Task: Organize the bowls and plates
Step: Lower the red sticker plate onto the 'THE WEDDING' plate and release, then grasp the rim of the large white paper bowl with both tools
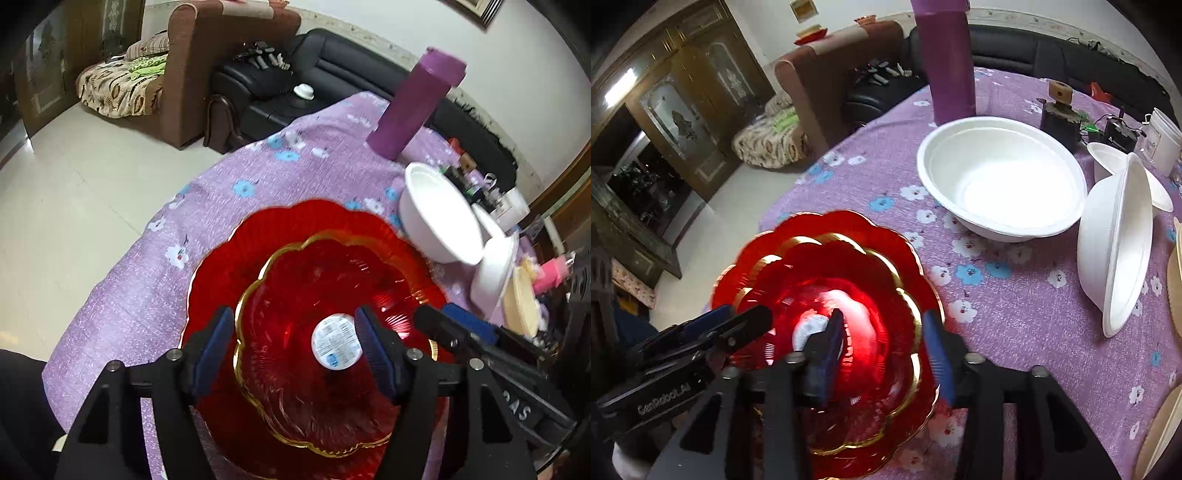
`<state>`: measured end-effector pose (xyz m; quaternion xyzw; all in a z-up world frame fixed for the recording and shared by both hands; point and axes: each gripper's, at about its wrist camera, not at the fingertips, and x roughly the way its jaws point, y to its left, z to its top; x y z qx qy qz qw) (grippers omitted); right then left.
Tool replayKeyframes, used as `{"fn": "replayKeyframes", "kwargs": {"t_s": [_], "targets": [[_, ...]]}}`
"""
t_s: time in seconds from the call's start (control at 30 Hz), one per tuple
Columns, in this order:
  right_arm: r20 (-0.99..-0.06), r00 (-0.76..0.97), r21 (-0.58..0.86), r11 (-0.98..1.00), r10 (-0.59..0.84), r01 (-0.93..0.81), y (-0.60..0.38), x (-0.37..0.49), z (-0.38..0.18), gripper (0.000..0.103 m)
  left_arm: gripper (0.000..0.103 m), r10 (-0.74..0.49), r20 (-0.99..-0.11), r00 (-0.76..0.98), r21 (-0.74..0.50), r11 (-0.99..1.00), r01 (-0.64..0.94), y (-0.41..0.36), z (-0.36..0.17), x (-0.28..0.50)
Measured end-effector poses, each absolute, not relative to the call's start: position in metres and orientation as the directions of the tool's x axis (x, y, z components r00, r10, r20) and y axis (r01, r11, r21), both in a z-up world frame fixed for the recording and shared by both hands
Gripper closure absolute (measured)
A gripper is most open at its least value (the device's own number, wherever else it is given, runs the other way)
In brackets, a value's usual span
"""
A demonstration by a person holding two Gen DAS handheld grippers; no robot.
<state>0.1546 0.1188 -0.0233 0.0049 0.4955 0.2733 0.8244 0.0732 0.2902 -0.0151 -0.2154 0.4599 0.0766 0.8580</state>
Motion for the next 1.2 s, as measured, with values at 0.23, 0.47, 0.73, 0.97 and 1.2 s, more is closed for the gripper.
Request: {"fn": "replayKeyframes", "kwargs": {"t_s": [0.23,0.47,0.73,0.97,1.2], "targets": [[-0.739,0.505,0.238,0.875,0.445,-0.422,0.09,0.145,0.032,0.046,0.033,0.093,-0.784,0.614,-0.16,0.925,-0.344,0.266,0.024,0.058],[-0.465,0.74,0.211,0.872,0.487,-0.441,0.019,0.093,0.09,0.0,0.007,0.264,-0.585,0.767,0.113,0.963,-0.245,0.175,0.074,0.019],[-0.63,0.652,0.355,0.903,0.422,-0.241,-0.069,0.086,0.013,0.001,0.007,0.178,-0.659,0.731,0.136,0.984,-0.117,0.105,0.048,0.014],[-0.626,0.692,0.366,0.919,0.361,-0.148,-0.128,0.073,0.006,0.001,0.007,0.17,-0.681,0.713,0.158,0.984,-0.084,0.071,0.044,0.018],[-0.645,0.68,0.387,0.916,0.349,-0.103,-0.165,0.072,-0.006,0.001,0.007,0.127,-0.727,0.675,0.129,0.99,-0.048,0.062,0.034,0.026]]}}
